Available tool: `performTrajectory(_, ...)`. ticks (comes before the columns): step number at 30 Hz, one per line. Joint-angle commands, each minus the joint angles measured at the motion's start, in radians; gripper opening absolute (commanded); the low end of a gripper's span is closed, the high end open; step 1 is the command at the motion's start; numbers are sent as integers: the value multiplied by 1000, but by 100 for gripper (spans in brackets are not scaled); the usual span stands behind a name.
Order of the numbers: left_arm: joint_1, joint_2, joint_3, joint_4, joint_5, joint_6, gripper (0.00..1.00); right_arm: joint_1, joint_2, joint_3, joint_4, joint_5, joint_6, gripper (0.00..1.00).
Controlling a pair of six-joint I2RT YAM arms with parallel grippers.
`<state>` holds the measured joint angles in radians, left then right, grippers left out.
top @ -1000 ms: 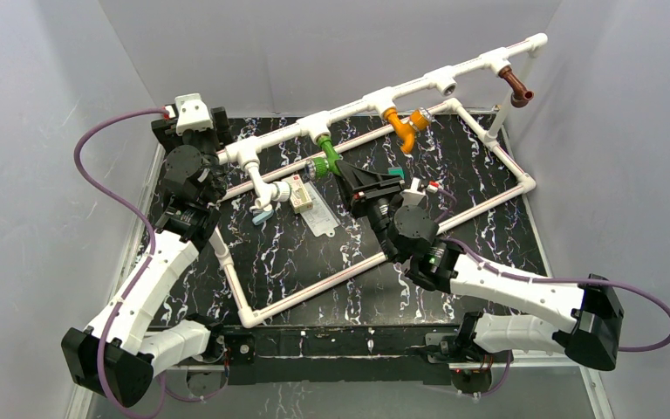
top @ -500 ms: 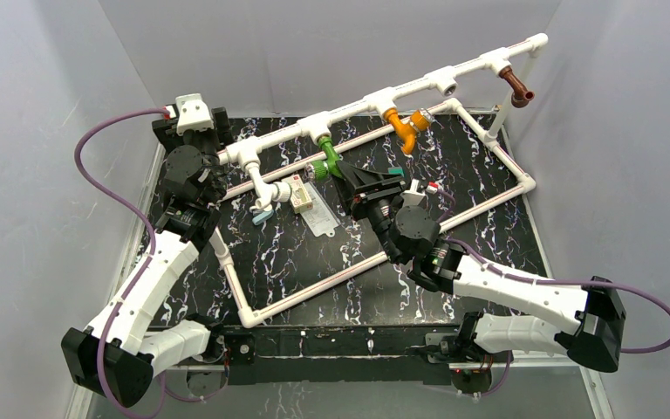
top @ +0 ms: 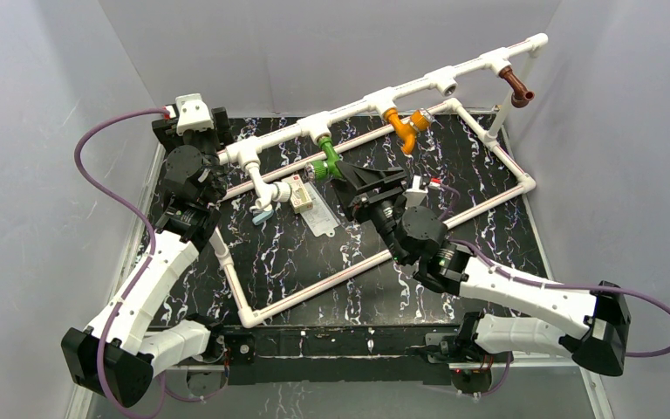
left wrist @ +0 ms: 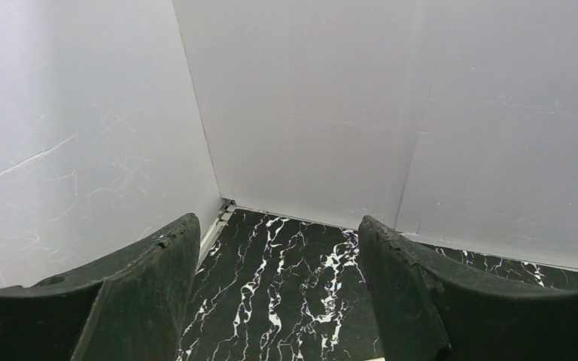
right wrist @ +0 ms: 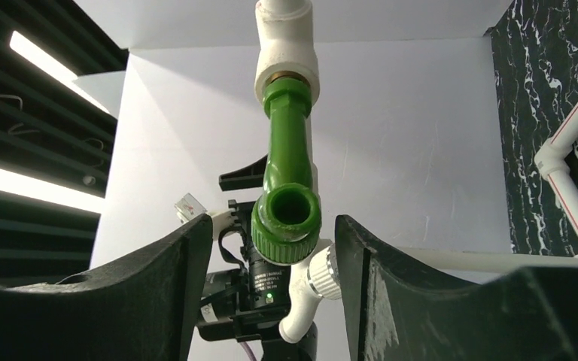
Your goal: Install the water faucets
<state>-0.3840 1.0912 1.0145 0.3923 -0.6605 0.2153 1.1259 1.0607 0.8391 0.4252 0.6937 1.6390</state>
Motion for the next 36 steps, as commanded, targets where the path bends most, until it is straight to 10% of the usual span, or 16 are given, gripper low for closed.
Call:
performTrajectory(1, -35, 101, -159, -432, 48, -16, 74, 1, -70, 3, 17, -60, -193, 69)
performTrajectory(36, -35, 113, -151, -438, 56, -17, 74, 1, -257, 314, -529, -459, -2126, 75)
